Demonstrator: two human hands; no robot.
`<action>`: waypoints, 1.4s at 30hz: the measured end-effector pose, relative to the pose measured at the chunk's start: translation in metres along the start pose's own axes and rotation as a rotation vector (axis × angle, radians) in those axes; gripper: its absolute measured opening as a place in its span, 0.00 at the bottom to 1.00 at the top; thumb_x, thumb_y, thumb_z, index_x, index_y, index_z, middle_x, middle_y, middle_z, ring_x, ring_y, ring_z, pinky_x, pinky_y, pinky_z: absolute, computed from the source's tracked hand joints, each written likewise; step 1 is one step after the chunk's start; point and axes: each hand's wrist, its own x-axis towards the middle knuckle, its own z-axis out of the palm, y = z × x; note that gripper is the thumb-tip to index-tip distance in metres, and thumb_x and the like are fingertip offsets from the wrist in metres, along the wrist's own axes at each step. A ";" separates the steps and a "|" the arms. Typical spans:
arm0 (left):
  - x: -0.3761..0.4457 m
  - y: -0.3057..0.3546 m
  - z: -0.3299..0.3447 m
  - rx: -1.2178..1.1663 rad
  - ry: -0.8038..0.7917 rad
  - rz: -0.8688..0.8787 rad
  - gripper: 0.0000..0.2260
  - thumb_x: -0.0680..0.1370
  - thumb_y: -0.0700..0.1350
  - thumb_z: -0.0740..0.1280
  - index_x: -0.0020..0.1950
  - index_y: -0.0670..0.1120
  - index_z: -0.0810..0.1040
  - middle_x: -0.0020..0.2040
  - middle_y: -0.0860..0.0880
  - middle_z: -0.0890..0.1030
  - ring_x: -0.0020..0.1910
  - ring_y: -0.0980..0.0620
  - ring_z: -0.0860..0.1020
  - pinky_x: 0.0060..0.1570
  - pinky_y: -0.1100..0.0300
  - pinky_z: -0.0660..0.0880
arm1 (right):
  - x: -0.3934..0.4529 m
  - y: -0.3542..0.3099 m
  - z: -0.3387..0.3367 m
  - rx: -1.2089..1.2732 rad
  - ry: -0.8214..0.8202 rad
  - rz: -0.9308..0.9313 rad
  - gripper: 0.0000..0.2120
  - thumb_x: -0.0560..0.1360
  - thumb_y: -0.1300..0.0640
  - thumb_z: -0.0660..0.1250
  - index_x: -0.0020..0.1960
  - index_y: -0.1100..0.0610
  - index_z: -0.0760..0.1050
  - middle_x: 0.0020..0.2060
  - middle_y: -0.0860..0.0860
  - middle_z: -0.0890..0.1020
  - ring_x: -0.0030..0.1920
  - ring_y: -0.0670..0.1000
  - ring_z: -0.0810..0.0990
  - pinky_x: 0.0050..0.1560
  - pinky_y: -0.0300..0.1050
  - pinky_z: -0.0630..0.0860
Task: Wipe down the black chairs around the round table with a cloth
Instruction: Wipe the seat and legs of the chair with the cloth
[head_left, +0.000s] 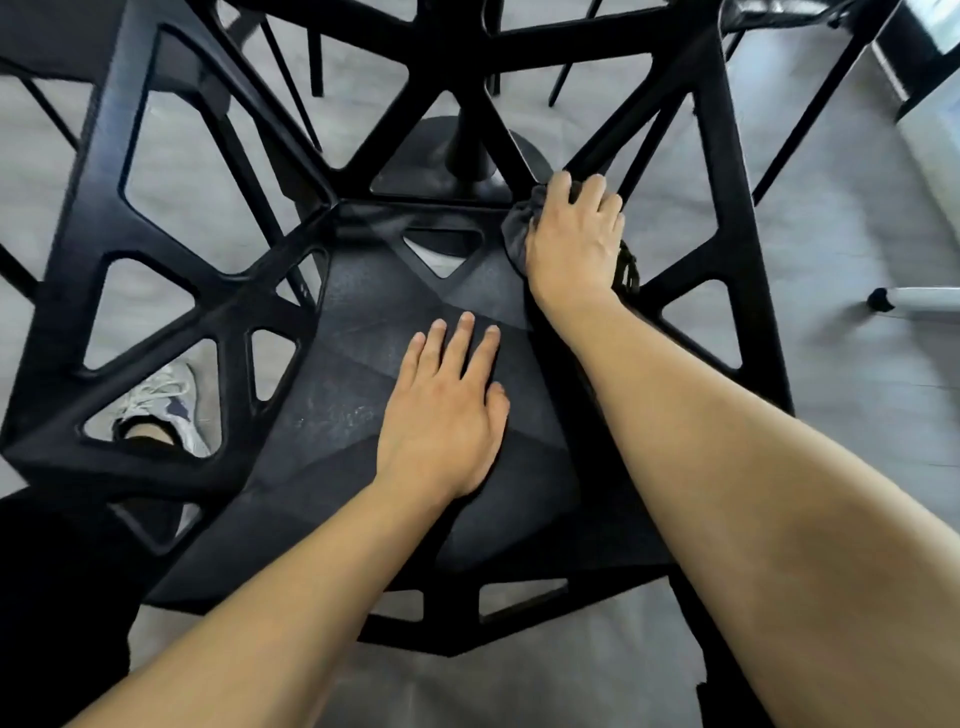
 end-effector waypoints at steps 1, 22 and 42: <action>0.000 -0.001 0.000 0.000 0.005 -0.001 0.29 0.82 0.55 0.43 0.83 0.50 0.52 0.83 0.47 0.52 0.81 0.45 0.49 0.80 0.48 0.46 | -0.002 0.002 -0.004 -0.015 -0.022 -0.033 0.21 0.78 0.64 0.61 0.70 0.61 0.66 0.61 0.62 0.73 0.56 0.64 0.73 0.59 0.56 0.69; -0.009 0.007 0.002 -0.057 0.005 0.006 0.26 0.84 0.53 0.48 0.83 0.49 0.53 0.83 0.47 0.52 0.82 0.45 0.47 0.80 0.50 0.43 | -0.059 0.013 -0.010 -0.015 0.029 -0.056 0.18 0.75 0.64 0.66 0.64 0.61 0.71 0.57 0.61 0.75 0.54 0.63 0.74 0.55 0.55 0.70; -0.017 0.006 -0.002 -0.078 0.082 -0.062 0.26 0.82 0.48 0.52 0.78 0.38 0.62 0.79 0.40 0.62 0.79 0.41 0.58 0.79 0.48 0.53 | -0.055 0.014 -0.008 0.093 0.031 -0.135 0.17 0.77 0.56 0.66 0.63 0.62 0.72 0.57 0.63 0.75 0.54 0.65 0.73 0.55 0.57 0.70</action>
